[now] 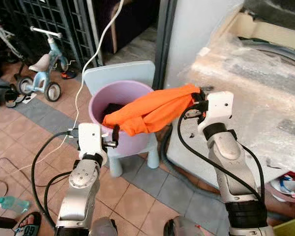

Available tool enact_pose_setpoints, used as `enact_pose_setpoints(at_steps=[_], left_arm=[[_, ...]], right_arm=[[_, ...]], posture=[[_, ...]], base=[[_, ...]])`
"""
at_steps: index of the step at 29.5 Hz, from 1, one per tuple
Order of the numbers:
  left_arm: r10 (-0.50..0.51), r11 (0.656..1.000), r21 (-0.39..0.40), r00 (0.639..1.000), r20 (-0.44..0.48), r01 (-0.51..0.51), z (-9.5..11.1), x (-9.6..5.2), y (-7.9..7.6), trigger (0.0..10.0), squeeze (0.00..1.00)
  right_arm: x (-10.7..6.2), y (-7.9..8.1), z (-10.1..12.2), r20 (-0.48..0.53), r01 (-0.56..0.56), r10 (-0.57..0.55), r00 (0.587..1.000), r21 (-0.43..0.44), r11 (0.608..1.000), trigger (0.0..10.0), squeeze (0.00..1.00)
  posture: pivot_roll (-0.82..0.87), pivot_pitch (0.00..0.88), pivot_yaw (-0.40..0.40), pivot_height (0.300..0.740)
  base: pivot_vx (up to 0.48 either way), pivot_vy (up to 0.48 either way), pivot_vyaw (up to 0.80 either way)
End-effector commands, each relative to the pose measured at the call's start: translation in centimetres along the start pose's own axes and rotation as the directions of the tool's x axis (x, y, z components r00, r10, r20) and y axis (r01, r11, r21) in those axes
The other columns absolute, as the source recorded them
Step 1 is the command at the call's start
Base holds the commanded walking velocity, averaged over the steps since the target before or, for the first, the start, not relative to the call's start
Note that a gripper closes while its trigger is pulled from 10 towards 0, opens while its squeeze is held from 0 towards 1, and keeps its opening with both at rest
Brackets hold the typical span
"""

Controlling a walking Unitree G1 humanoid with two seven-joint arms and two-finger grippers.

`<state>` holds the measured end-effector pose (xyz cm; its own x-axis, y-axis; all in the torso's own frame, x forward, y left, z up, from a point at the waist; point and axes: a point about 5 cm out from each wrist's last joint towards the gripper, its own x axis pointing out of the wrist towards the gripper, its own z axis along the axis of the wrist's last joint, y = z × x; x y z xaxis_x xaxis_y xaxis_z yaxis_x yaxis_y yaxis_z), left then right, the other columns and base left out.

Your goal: Clothes washing

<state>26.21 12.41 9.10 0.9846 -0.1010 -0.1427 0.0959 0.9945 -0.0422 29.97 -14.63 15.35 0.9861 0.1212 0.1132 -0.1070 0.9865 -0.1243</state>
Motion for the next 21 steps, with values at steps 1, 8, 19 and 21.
enact_pose_setpoints(at_steps=[1, 8, 19, 21], left_arm=[[0.014, 1.000, 0.014, 1.000, -0.014, -0.014, -0.2, 0.0, 0.5, 10.0, 0.00], [0.021, 1.000, 0.005, 1.000, -0.003, -0.021, -0.1, 0.1, 0.4, 10.0, 0.00], [0.058, 0.998, -0.017, 0.998, 0.016, -0.057, 0.7, 0.9, 1.0, 10.0, 0.00], [0.067, 0.998, -0.008, 0.998, 0.020, -0.067, 0.9, 1.1, 1.2, 10.0, 0.00]], right_arm=[[0.4, -0.2, 1.0, 0.057, 0.044, -0.043, 0.997, -0.013, 0.999, 10.0, 0.00], [1.3, -3.1, 2.3, 0.099, 0.229, -0.224, 0.970, -0.051, 0.972, 10.0, 0.00], [2.4, -2.1, 3.0, 0.139, 0.103, -0.098, 0.985, -0.027, 0.994, 10.0, 0.00], [2.5, -1.6, 3.1, 0.145, 0.072, -0.068, 0.987, -0.023, 0.997, 10.0, 0.00]], posture=[[-0.01, 0.091, 0.005, 0.740], [-0.01, 0.085, 0.006, 0.740], [0.00, 0.073, -0.002, 0.740], [0.02, 0.077, -0.005, 0.740]], base=[[0.000, 0.000, -0.80], [0.000, 0.000, -0.79], [0.045, 0.065, -0.28], [0.262, 0.401, 0.00]])
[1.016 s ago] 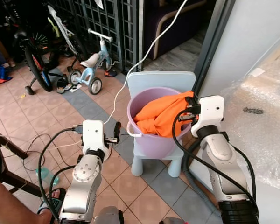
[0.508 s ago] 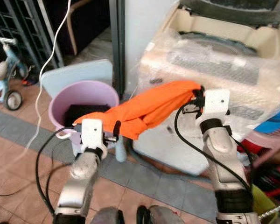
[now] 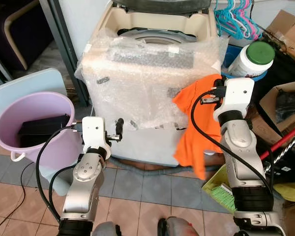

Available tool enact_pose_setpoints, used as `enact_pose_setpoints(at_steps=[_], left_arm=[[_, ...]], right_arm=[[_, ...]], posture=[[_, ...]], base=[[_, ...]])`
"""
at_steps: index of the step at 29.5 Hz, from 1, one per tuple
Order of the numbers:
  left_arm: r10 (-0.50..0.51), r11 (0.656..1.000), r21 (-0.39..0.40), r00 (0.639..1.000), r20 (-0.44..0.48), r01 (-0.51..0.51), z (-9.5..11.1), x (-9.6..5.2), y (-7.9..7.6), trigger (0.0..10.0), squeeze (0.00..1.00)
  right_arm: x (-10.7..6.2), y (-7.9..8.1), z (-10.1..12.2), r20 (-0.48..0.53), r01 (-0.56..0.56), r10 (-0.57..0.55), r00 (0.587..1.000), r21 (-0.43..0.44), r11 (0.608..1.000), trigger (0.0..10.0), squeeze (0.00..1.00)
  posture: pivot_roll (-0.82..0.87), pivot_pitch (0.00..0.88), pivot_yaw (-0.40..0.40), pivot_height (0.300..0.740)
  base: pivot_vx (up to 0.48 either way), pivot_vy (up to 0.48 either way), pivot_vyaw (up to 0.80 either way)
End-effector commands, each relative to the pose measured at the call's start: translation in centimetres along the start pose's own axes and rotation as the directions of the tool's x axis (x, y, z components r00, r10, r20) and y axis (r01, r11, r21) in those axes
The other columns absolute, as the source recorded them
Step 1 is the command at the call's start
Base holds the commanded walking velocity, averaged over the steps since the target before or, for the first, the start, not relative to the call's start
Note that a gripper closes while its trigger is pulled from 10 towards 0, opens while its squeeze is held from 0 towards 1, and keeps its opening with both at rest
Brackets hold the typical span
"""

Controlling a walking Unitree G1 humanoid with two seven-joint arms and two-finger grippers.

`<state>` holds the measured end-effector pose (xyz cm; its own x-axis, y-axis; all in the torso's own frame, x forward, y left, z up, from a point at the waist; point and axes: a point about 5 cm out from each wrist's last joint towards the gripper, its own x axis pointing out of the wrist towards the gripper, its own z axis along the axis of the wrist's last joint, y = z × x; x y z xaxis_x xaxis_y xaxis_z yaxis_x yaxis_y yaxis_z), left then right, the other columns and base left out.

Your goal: Clothes washing

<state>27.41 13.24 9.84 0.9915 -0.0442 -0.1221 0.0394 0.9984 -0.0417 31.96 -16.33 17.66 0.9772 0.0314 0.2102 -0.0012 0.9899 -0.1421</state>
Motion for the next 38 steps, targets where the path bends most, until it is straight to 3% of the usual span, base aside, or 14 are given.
enact_pose_setpoints(at_steps=[1, 6, 10, 13, 18, 20, 22, 28, 31, 33, 38], left_arm=[[0.032, 0.999, 0.021, 0.999, -0.012, -0.032, 0.3, 0.2, 0.5, 10.0, 0.00], [0.082, 0.997, 0.009, 0.997, 0.011, -0.083, 1.4, 0.3, 1.6, 10.0, 0.00], [0.088, 0.995, 0.048, 0.996, -0.004, -0.088, 0.9, -0.4, 2.2, 10.0, 0.00], [0.091, 0.995, 0.044, 0.996, -0.022, -0.090, 0.2, -0.7, 2.1, 10.0, 0.00], [0.043, 0.998, 0.044, 0.998, -0.041, -0.042, -0.2, -0.8, 1.0, 10.0, 0.00], [0.032, 0.998, 0.058, 0.998, -0.053, -0.029, -0.5, -0.9, 0.8, 10.0, 0.00], [0.030, 0.997, 0.071, 0.997, -0.066, -0.025, -0.7, -0.9, 0.8, 10.0, 0.00], [0.051, 0.996, 0.076, 0.995, -0.090, -0.044, -1.0, -0.9, 1.4, 10.0, 0.00], [0.067, 0.995, 0.081, 0.993, -0.098, -0.059, -1.1, -1.0, 1.5, 10.0, 0.00], [0.100, 0.992, 0.083, 0.989, -0.110, -0.091, -1.3, -1.3, 1.9, 10.0, 0.00], [0.125, 0.989, 0.102, 0.981, -0.147, -0.111, -2.1, -1.8, 2.4, 10.0, 0.00]], right_arm=[[0.5, 0.7, 1.3, 0.063, -0.036, 0.035, 0.997, 0.020, 0.999, 10.0, 0.00], [0.7, 0.8, 1.1, 0.049, -0.042, 0.038, 0.998, 0.084, 0.996, 10.0, 0.00], [1.1, 1.4, 2.1, 0.098, -0.103, 0.099, 0.990, 0.036, 0.994, 10.0, 0.00], [1.7, 1.0, 2.8, 0.121, -0.115, 0.113, 0.986, 0.010, 0.993, 10.0, 0.00], [3.5, -1.0, 4.6, 0.174, -0.071, 0.075, 0.982, -0.031, 0.997, 10.0, 0.00], [4.1, -1.7, 5.0, 0.182, -0.032, 0.032, 0.983, -0.006, 0.999, 10.0, 0.00], [5.1, -3.4, 5.7, 0.183, 0.034, -0.047, 0.982, 0.072, 0.997, 10.0, 0.00], [6.9, -4.3, 8.2, 0.261, 0.025, -0.035, 0.965, 0.038, 0.999, 10.0, 0.00], [7.6, -3.8, 9.1, 0.285, -0.036, 0.035, 0.958, 0.000, 0.999, 10.0, 0.00], [8.4, -2.8, 10.2, 0.303, -0.124, 0.145, 0.942, -0.088, 0.988, 10.0, 0.00], [9.6, -2.1, 11.9, 0.329, -0.153, 0.211, 0.920, -0.194, 0.969, 10.0, 0.00]], posture=[[0.03, 0.083, -0.009, 0.740], [0.06, 0.094, -0.009, 0.740], [0.05, 0.111, -0.010, 0.740], [0.04, 0.104, -0.011, 0.740], [0.03, 0.096, 0.002, 0.740], [0.03, 0.096, 0.001, 0.740], [0.04, 0.093, 0.003, 0.740], [0.04, 0.091, 0.009, 0.740], [0.05, 0.095, 0.009, 0.740], [0.05, 0.098, 0.007, 0.740], [0.06, 0.100, 0.005, 0.740]], base=[[0.270, 0.398, 0.00], [0.269, 0.397, 0.00], [0.293, 0.380, 0.00], [0.371, 0.304, 0.00], [0.436, 0.105, 0.00], [0.480, 0.000, 0.00], [0.480, 0.000, 0.00], [0.480, 0.000, 0.00], [0.459, 0.000, 0.00], [0.418, 0.133, 0.00], [0.346, 0.331, 0.00]])
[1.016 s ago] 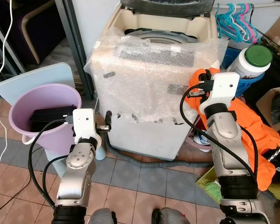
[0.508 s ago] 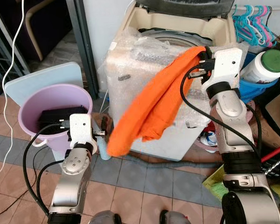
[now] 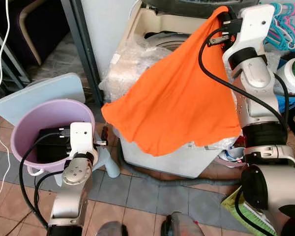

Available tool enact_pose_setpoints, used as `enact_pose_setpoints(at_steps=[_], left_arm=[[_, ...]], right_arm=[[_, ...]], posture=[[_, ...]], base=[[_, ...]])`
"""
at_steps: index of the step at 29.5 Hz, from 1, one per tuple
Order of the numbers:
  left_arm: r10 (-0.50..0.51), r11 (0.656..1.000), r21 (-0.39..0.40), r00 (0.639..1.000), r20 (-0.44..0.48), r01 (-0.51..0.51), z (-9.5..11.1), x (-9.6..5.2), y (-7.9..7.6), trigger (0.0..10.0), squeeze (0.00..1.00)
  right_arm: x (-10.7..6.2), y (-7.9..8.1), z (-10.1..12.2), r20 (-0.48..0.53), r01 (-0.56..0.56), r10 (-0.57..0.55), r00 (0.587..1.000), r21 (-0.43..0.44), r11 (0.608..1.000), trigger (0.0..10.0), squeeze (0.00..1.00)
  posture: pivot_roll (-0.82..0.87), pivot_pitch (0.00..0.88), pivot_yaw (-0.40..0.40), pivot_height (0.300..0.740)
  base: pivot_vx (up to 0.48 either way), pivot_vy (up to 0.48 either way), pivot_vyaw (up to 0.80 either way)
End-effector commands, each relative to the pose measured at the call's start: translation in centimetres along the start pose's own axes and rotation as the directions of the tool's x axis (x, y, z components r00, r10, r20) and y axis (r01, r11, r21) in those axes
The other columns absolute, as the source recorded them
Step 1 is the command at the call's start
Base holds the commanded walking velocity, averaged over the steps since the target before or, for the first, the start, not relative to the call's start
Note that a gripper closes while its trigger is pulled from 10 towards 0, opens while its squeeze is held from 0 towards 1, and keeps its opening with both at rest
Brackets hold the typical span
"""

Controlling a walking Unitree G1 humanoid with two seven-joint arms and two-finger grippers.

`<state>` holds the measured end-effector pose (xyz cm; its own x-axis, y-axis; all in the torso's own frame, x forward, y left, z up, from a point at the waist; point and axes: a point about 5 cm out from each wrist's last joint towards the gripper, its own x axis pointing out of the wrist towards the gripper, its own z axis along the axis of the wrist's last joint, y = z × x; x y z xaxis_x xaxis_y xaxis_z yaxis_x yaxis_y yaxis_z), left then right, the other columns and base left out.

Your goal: Clothes washing

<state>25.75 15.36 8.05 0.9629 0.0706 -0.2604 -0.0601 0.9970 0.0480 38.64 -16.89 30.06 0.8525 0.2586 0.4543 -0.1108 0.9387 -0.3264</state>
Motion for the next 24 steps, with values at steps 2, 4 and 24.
enact_pose_setpoints(at_steps=[2, 4, 24], left_arm=[[-0.004, 1.000, 0.024, 1.000, -0.011, 0.005, -0.3, -0.3, 0.4, 10.0, 0.00], [-0.004, 1.000, 0.022, 1.000, -0.010, 0.004, -0.2, -0.3, 0.4, 10.0, 0.00], [-0.025, 0.999, -0.030, 1.000, -0.009, 0.024, 0.0, -0.5, -0.7, 10.0, 0.00]], right_arm=[[2.3, -0.8, 2.4, 0.053, -0.001, 0.003, 0.999, -0.029, 1.000, 10.0, 0.00], [2.9, -1.4, 2.9, 0.052, 0.022, -0.021, 0.998, -0.033, 0.999, 10.0, 0.00], [4.9, -5.3, 6.0, 0.098, 0.156, -0.143, 0.985, -0.150, 0.976, 10.0, 0.00]], posture=[[0.06, 0.100, 0.005, 0.740], [0.06, 0.100, 0.005, 0.740], [0.06, 0.109, -0.011, 0.740]], base=[[0.414, 0.137, 0.00], [0.442, 0.000, 0.00], [0.197, 0.000, 0.00]])
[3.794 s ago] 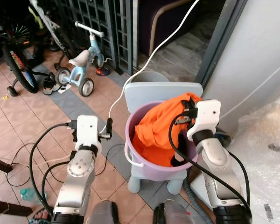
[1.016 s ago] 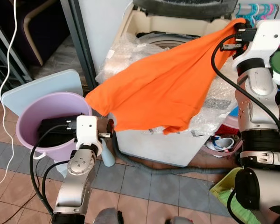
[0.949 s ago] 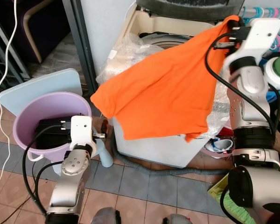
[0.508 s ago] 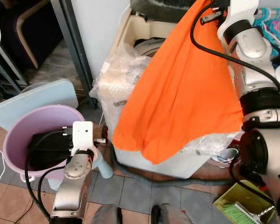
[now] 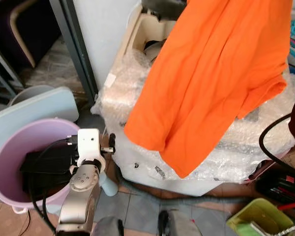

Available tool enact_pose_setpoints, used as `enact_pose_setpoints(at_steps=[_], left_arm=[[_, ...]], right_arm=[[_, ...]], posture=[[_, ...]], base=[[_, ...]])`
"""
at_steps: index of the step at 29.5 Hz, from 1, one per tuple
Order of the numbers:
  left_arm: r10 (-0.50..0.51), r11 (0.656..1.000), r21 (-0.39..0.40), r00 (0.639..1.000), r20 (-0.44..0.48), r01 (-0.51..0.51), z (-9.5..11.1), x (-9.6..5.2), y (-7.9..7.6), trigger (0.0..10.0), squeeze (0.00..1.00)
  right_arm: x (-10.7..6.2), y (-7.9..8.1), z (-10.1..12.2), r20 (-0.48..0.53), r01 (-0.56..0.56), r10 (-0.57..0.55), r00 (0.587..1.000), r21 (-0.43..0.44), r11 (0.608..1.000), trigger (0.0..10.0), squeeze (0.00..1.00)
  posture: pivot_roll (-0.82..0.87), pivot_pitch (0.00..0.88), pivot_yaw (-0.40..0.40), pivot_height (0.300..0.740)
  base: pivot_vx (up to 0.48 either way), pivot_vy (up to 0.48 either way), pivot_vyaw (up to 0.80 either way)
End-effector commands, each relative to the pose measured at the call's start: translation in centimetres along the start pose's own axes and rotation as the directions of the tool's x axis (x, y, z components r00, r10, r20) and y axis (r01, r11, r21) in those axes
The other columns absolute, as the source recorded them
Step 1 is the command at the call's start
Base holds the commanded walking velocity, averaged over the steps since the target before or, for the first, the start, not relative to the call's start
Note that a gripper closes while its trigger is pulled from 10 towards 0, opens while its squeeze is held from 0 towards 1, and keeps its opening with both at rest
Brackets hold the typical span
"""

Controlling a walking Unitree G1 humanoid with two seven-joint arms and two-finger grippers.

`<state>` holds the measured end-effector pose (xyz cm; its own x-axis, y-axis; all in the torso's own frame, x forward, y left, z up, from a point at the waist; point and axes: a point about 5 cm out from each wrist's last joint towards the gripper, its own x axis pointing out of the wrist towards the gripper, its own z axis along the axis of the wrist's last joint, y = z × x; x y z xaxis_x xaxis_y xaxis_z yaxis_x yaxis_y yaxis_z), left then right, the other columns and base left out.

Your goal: Clothes washing

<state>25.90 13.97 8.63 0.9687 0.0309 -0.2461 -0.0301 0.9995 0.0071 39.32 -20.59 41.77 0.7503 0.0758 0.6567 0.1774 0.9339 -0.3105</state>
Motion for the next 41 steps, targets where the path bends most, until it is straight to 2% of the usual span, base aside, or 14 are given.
enact_pose_setpoints(at_steps=[1, 4, 7, 10, 11, 12, 19, 23, 27, 32, 37, 38, 40, 41], left_arm=[[0.015, 1.000, 0.002, 1.000, -0.025, -0.015, -0.6, -0.4, 0.6, 10.0, 0.00], [0.010, 1.000, 0.001, 1.000, -0.021, -0.010, -0.5, -0.5, 0.6, 10.0, 0.00], [0.002, 1.000, 0.004, 1.000, -0.021, -0.002, -0.5, -0.4, 0.5, 10.0, 0.00], [-0.009, 1.000, 0.010, 1.000, -0.020, 0.009, -0.5, -0.3, 0.3, 10.0, 0.00], [-0.011, 1.000, 0.011, 1.000, -0.019, 0.012, -0.5, -0.3, 0.2, 10.0, 0.00], [-0.014, 1.000, 0.013, 1.000, -0.019, 0.014, -0.4, -0.2, 0.2, 10.0, 0.00], [-0.011, 1.000, 0.011, 1.000, -0.022, 0.011, -0.6, -0.3, 0.2, 10.0, 0.00], [-0.006, 1.000, 0.009, 1.000, -0.022, 0.006, -0.6, -0.4, 0.3, 10.0, 0.00], [-0.021, 1.000, 0.017, 0.999, -0.025, 0.021, -0.7, -0.3, 0.2, 10.0, 0.00], [-0.044, 0.999, 0.024, 0.999, -0.030, 0.045, -0.6, -0.1, 0.0, 10.0, 0.00], [-0.033, 0.999, 0.008, 0.999, 0.009, 0.033, -0.1, -0.1, -0.1, 10.0, 0.00], [-0.028, 1.000, 0.008, 1.000, 0.006, 0.028, -0.1, -0.2, 0.0, 10.0, 0.00], [-0.013, 1.000, 0.002, 1.000, -0.002, 0.013, -0.2, -0.3, 0.3, 10.0, 0.00], [-0.013, 1.000, 0.002, 1.000, -0.002, 0.013, -0.2, -0.3, 0.3, 10.0, 0.00]], right_arm=[[-2.2, 3.7, -4.3, -0.152, -0.164, 0.165, 0.974, 0.016, 0.986, 10.0, 0.00], [-4.2, 5.6, -7.1, -0.258, -0.256, 0.266, 0.929, 0.075, 0.964, 10.0, 0.00], [-8.6, 9.0, -11.4, -0.420, -0.470, 0.470, 0.776, 0.112, 0.876, 10.0, 0.00], [-11.9, 10.2, -13.6, -0.489, -0.587, 0.578, 0.653, 0.157, 0.794, 10.0, 0.00], [-12.3, 10.1, -13.9, -0.494, -0.584, 0.586, 0.643, 0.178, 0.792, 10.0, 0.27], [-12.4, 9.9, -14.0, -0.488, -0.572, 0.590, 0.643, 0.207, 0.794, 10.0, 1.00], [-10.6, 7.0, -11.2, -0.289, -0.468, 0.535, 0.794, 0.272, 0.841, 10.0, 1.00], [-11.8, 6.1, -10.5, -0.243, -0.431, 0.522, 0.818, 0.341, 0.835, 10.0, 1.00], [-15.2, 6.5, -9.8, -0.188, -0.533, 0.640, 0.745, 0.410, 0.740, 10.0, 1.00], [-19.4, 7.5, -10.1, -0.241, -0.674, 0.805, 0.542, 0.448, 0.587, 10.0, 1.00], [-21.5, 8.1, -12.2, -0.431, -0.678, 0.776, 0.460, 0.393, 0.621, 10.0, 1.00], [-21.6, 8.4, -12.3, -0.443, -0.673, 0.774, 0.453, 0.399, 0.622, 10.0, 0.92], [-21.9, 9.0, -12.6, -0.470, -0.689, 0.768, 0.435, 0.375, 0.620, 4.2, 0.66], [-21.9, 9.0, -12.6, -0.470, -0.689, 0.768, 0.435, 0.375, 0.620, 4.2, 0.66]], posture=[[0.07, 0.111, -0.009, 0.740], [0.06, 0.112, -0.007, 0.740], [0.06, 0.110, -0.004, 0.740], [0.05, 0.108, -0.002, 0.740], [0.05, 0.107, -0.003, 0.740], [0.05, 0.107, -0.003, 0.740], [0.04, 0.102, -0.012, 0.740], [0.04, 0.102, -0.005, 0.740], [0.02, 0.106, 0.012, 0.740], [0.00, 0.115, 0.018, 0.740], [0.02, 0.125, 0.009, 0.740], [0.02, 0.126, 0.008, 0.740], [0.03, 0.128, 0.005, 0.740], [0.03, 0.128, 0.005, 0.740]], base=[[0.000, 0.000, 0.00], [0.000, 0.000, 0.00], [0.000, 0.000, 0.00], [0.000, 0.000, 0.00], [0.000, 0.000, 0.00], [0.000, 0.000, 0.00], [0.000, 0.000, 0.00], [0.000, 0.000, 0.00], [0.000, 0.000, 0.00], [0.000, 0.000, 0.00], [0.000, 0.000, 0.00], [0.000, 0.000, 0.00], [0.000, 0.000, 0.00], [0.000, 0.000, 0.00]])
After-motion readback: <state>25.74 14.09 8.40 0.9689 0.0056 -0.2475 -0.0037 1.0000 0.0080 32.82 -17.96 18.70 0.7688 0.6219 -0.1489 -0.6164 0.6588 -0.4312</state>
